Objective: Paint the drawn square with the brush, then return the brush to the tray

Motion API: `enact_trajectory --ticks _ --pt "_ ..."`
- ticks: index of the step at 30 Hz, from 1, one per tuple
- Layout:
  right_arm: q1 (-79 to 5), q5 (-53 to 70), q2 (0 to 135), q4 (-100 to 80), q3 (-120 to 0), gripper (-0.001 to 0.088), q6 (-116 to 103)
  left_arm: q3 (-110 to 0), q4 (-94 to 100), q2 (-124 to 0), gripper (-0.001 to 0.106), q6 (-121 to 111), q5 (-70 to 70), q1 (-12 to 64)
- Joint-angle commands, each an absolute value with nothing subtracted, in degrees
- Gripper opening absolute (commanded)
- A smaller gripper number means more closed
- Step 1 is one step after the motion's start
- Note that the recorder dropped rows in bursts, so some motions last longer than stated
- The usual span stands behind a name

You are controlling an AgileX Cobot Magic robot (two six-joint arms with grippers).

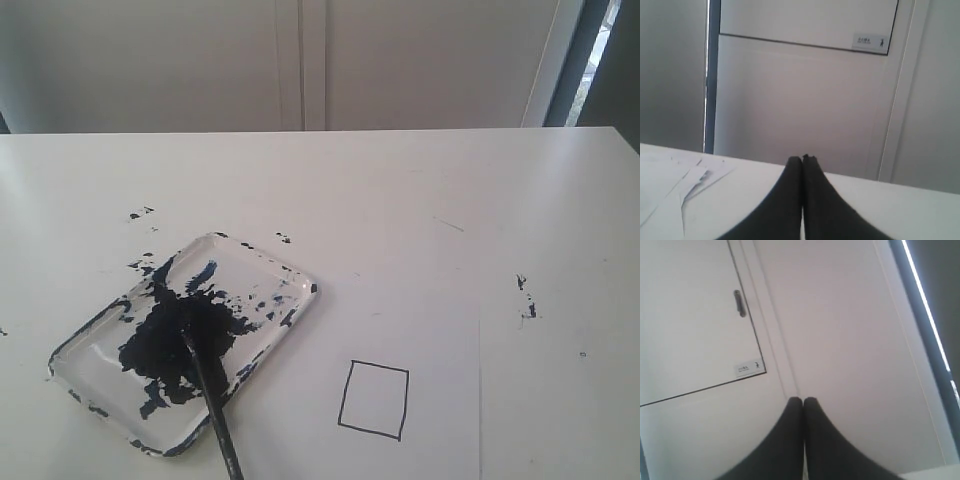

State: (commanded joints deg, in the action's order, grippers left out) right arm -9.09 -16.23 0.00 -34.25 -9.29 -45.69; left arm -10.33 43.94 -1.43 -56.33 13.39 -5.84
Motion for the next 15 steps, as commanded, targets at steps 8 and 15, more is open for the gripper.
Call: enact_trajectory --ticks 8,15 --pt "-9.3 -24.9 7.8 -80.8 -17.6 0.0000 -86.7 -17.1 76.3 -9.6 0.000 -80.7 17.9 -5.8" --pt "-9.3 -35.6 20.7 -99.9 -23.3 0.0000 -108.5 -19.4 99.9 -15.2 0.000 -103.0 23.6 -5.8"
